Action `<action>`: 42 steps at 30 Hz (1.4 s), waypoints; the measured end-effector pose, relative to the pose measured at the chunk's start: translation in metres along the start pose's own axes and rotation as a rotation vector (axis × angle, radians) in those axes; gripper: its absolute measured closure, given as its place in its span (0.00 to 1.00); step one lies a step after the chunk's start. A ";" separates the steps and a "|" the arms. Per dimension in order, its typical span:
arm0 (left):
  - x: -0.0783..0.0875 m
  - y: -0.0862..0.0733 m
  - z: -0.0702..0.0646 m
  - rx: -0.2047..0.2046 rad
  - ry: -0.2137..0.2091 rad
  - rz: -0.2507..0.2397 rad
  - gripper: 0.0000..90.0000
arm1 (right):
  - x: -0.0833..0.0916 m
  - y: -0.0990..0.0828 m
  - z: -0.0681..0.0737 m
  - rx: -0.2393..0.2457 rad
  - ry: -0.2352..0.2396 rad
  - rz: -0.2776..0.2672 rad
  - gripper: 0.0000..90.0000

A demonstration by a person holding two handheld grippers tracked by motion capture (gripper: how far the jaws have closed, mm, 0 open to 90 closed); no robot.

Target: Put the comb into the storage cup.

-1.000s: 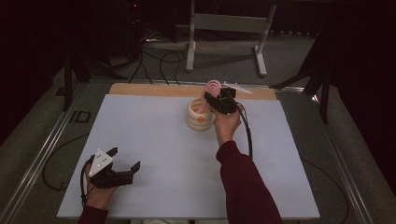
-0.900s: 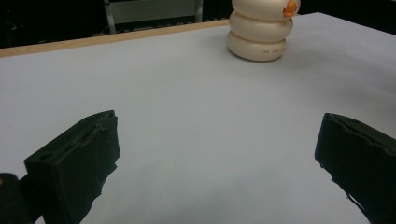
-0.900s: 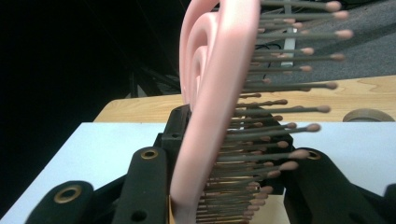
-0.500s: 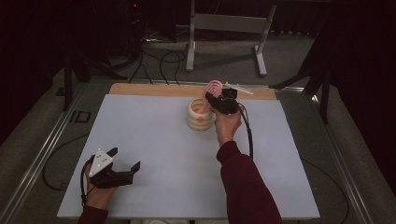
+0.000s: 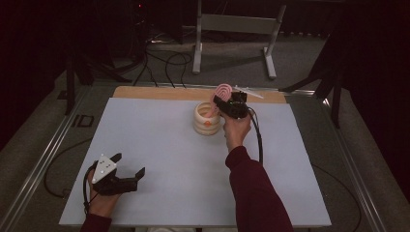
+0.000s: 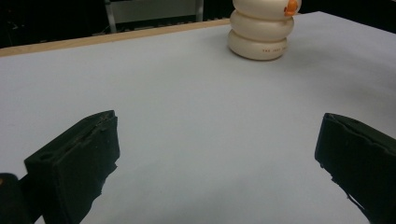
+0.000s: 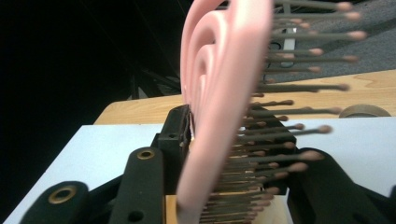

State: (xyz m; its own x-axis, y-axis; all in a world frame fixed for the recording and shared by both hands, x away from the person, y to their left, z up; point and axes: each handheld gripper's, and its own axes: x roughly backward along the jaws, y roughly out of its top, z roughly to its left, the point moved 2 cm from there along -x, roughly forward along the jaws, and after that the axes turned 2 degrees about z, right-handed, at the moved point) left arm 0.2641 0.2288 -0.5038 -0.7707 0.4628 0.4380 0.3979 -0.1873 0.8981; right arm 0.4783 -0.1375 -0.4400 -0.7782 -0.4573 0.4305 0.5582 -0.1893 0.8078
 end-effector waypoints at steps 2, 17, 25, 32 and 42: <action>0.000 0.000 0.000 0.000 0.000 0.000 0.01 | 0.000 0.000 -0.001 0.001 0.000 0.003 0.66; 0.000 0.000 0.000 -0.001 0.000 0.000 0.01 | 0.001 0.000 -0.004 0.038 -0.019 0.025 0.59; 0.000 0.000 -0.001 0.000 0.000 0.002 0.01 | 0.003 0.001 -0.005 0.063 -0.038 0.028 0.48; 0.000 0.000 -0.001 -0.002 0.000 0.001 0.01 | 0.003 0.001 -0.007 0.076 -0.054 0.045 0.38; -0.001 0.000 -0.001 -0.002 0.000 0.003 0.01 | 0.005 0.002 -0.009 0.110 -0.070 0.068 0.23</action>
State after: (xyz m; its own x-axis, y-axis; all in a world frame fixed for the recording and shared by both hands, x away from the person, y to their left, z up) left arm 0.2640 0.2280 -0.5043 -0.7694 0.4623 0.4408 0.3995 -0.1902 0.8968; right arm 0.4779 -0.1485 -0.4402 -0.7602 -0.4031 0.5095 0.5781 -0.0620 0.8136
